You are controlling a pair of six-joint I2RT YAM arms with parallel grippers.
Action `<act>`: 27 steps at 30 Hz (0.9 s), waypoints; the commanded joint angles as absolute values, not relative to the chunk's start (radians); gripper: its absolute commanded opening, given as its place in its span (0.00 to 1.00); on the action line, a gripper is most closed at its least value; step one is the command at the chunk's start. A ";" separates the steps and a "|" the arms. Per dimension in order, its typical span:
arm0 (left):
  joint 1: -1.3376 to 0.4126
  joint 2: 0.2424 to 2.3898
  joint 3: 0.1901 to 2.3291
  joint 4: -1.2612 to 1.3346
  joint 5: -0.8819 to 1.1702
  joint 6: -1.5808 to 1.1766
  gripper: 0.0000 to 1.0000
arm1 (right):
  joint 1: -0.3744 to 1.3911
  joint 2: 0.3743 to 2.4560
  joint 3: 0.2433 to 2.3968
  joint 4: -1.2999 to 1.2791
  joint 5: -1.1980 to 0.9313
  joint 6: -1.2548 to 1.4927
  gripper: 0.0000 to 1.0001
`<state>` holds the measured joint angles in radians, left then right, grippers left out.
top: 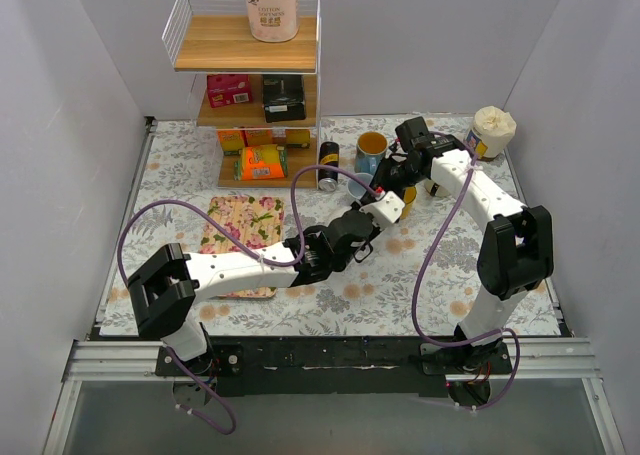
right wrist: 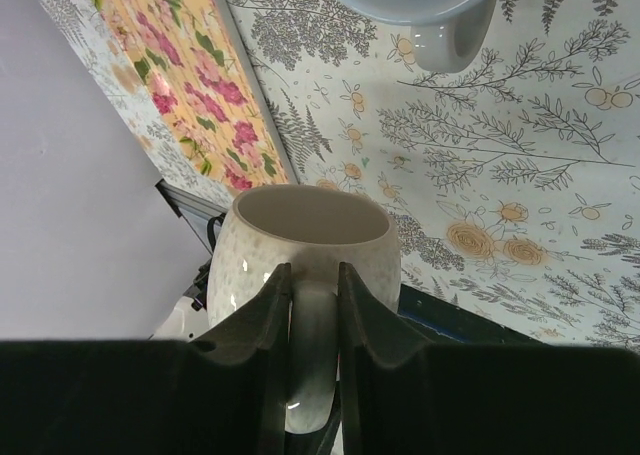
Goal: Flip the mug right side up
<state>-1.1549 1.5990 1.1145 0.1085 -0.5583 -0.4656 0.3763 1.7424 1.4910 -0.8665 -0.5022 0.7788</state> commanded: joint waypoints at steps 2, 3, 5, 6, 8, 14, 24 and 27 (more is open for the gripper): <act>-1.149 1.575 1.154 0.255 -0.600 -0.449 0.00 | 0.387 1.749 1.525 -0.888 -0.557 0.736 0.01; -1.149 1.577 1.154 0.255 -0.600 -0.449 0.00 | 0.387 1.750 1.529 -0.891 -0.558 0.736 0.01; -1.150 1.580 1.151 0.256 -0.600 -0.449 0.00 | 0.385 1.750 1.537 -0.890 -0.564 0.736 0.01; -1.150 1.582 1.149 0.258 -0.598 -0.446 0.00 | 0.385 1.750 1.540 -0.893 -0.568 0.736 0.01; -1.149 1.586 1.147 0.262 -0.600 -0.443 0.00 | 0.385 1.755 1.549 -0.893 -0.581 0.733 0.01; -1.149 1.601 1.129 0.310 -0.638 -0.414 0.00 | 0.385 1.764 1.582 -0.914 -0.592 0.726 0.29; -1.150 1.632 1.143 0.336 -0.635 -0.411 0.00 | 0.387 1.766 1.562 -0.890 -0.606 0.736 0.02; -1.149 1.625 1.140 0.334 -0.627 -0.420 0.00 | 0.387 1.763 1.549 -0.881 -0.606 0.735 0.01</act>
<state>-1.1545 1.6493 1.1072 0.2211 -0.6281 -0.4232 0.3683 1.7741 1.5379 -0.8581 -0.4999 0.7441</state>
